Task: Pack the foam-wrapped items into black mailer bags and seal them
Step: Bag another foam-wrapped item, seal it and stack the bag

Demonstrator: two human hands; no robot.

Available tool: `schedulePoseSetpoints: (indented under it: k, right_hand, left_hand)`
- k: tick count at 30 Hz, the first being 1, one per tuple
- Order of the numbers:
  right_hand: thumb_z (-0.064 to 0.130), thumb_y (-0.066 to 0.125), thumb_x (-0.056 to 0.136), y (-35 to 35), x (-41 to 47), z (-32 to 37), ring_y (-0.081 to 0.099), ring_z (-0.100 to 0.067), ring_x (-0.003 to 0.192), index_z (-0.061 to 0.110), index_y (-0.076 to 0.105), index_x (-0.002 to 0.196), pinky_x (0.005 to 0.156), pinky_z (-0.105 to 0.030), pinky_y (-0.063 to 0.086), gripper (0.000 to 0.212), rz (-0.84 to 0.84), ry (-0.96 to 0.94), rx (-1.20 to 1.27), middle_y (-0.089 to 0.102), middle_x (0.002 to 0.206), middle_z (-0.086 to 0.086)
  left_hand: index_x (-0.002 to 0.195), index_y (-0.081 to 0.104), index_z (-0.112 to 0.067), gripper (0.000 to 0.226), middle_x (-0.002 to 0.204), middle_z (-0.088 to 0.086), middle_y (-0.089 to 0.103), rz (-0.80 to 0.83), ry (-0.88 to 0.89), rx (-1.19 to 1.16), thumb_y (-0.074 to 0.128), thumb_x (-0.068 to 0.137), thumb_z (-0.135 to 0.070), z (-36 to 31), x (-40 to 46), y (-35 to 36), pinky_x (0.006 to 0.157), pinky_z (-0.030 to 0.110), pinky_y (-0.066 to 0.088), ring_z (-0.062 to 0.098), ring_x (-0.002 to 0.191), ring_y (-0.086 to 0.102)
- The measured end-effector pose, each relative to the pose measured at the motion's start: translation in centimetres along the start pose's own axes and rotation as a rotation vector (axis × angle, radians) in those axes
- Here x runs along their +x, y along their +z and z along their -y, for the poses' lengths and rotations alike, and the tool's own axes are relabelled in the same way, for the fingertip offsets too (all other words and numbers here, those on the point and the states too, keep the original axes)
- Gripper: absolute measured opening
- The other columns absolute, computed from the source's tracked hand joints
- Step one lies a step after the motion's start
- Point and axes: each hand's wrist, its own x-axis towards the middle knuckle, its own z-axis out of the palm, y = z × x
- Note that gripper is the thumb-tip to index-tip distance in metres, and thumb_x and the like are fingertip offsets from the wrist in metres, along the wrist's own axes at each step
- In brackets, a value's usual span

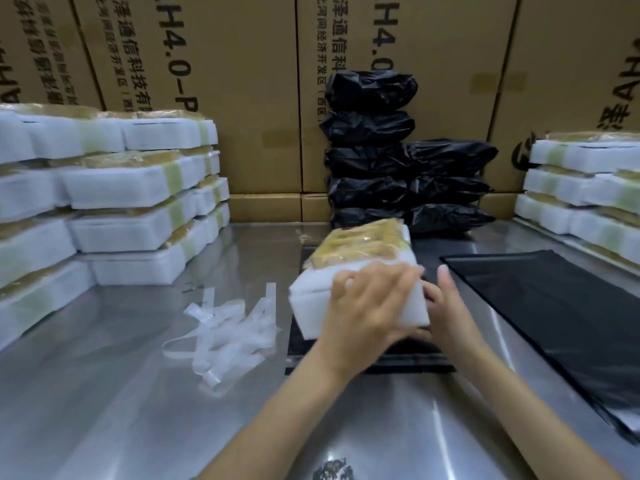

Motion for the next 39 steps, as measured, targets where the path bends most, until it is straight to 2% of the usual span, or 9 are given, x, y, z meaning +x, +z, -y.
schedulePoseSetpoints:
  k: [3,6,11,15,18,23,27,33,39]
  right_hand:
    - [0.068,0.048,0.083,-1.1,-0.8,0.7,0.065,-0.027,0.108,0.014,0.068,0.118,0.078,-0.034,0.056,0.067,0.199,0.013,0.258,0.068,0.117,-0.014]
    - [0.061,0.053,0.083,-1.6,-1.0,0.7,0.068,-0.024,0.101,0.016,0.072,0.111,0.072,-0.03,0.057,0.057,0.196,0.063,0.325,0.07,0.112,-0.012]
    - [0.046,0.055,0.081,-1.5,-0.5,0.3,0.068,-0.026,0.088,0.011,0.074,0.103,0.074,-0.034,0.057,0.046,0.022,0.014,0.436,0.07,0.1,-0.013]
    - [0.04,0.048,0.078,-2.4,-0.1,0.0,0.064,-0.025,0.072,0.014,0.07,0.089,0.067,-0.033,0.052,0.036,-0.159,0.004,0.658,0.066,0.082,-0.008]
    - [0.039,0.049,0.068,-3.6,0.0,-0.2,0.064,-0.025,0.079,0.024,0.068,0.077,0.079,-0.039,0.05,0.026,-0.279,0.015,0.674,0.065,0.084,-0.004]
    - [0.035,0.048,0.067,-4.1,-0.1,-0.1,0.064,-0.026,0.074,0.025,0.067,0.072,0.095,-0.042,0.039,0.023,-0.3,0.008,0.644,0.063,0.08,-0.002]
    - [0.035,0.048,0.071,-4.1,-0.2,-0.2,0.066,-0.023,0.063,0.024,0.07,0.066,0.07,-0.035,0.048,0.025,-0.233,-0.011,0.633,0.064,0.075,-0.001]
    - [0.039,0.048,0.068,-4.4,-0.1,-0.3,0.065,-0.027,0.078,0.027,0.069,0.073,0.102,-0.048,0.034,0.025,-0.283,-0.003,0.581,0.065,0.081,-0.002]
    - [0.044,0.047,0.07,-4.7,-0.2,-0.5,0.065,-0.032,0.1,0.028,0.071,0.086,0.09,-0.055,0.045,0.033,-0.328,0.026,0.581,0.071,0.089,-0.003]
  left_hand:
    - [0.118,0.05,-0.021,0.035,0.116,-0.008,0.054,0.014,0.111,0.022,0.063,0.085,-0.024,-2.8,-1.2,2.1,0.08,0.03,0.032,0.013,0.104,0.054]
    - [0.119,0.052,-0.022,0.028,0.111,-0.009,0.064,0.053,0.106,-0.007,0.047,0.093,-0.013,-3.7,-1.7,3.1,0.086,0.028,0.036,0.012,0.104,0.059]
    - [0.135,0.037,-0.019,0.055,0.135,-0.005,0.044,0.205,0.133,-0.055,0.057,0.086,-0.036,-2.9,-2.5,2.6,0.107,0.035,0.029,0.015,0.126,0.042]
    - [0.12,0.055,-0.021,0.038,0.115,-0.004,0.051,0.221,0.006,-0.214,0.056,0.085,-0.036,-1.7,-2.3,2.0,0.09,0.033,0.039,0.018,0.105,0.051]
    - [0.117,0.064,-0.021,0.033,0.113,-0.005,0.06,0.61,-0.154,-0.369,0.054,0.09,-0.038,-0.1,-2.6,1.7,0.087,0.033,0.043,0.015,0.101,0.054]
    - [0.142,0.042,-0.027,0.05,0.15,-0.013,0.03,1.086,-0.363,-0.435,0.041,0.097,-0.048,1.8,-4.7,2.4,0.108,0.031,0.033,0.008,0.135,0.028]
    - [0.136,0.051,-0.026,0.04,0.142,-0.013,0.044,1.105,-0.366,-0.407,0.043,0.099,-0.039,2.0,-4.2,2.9,0.104,0.032,0.038,0.008,0.13,0.039]
    - [0.129,0.059,-0.023,0.033,0.133,-0.011,0.053,1.022,-0.387,-0.381,0.045,0.099,-0.031,1.9,-4.1,3.5,0.098,0.03,0.041,0.009,0.122,0.048]
    - [0.118,0.065,-0.025,0.028,0.12,-0.012,0.061,0.934,-0.415,-0.372,0.047,0.097,-0.029,2.3,-4.4,2.7,0.091,0.03,0.047,0.009,0.11,0.056]
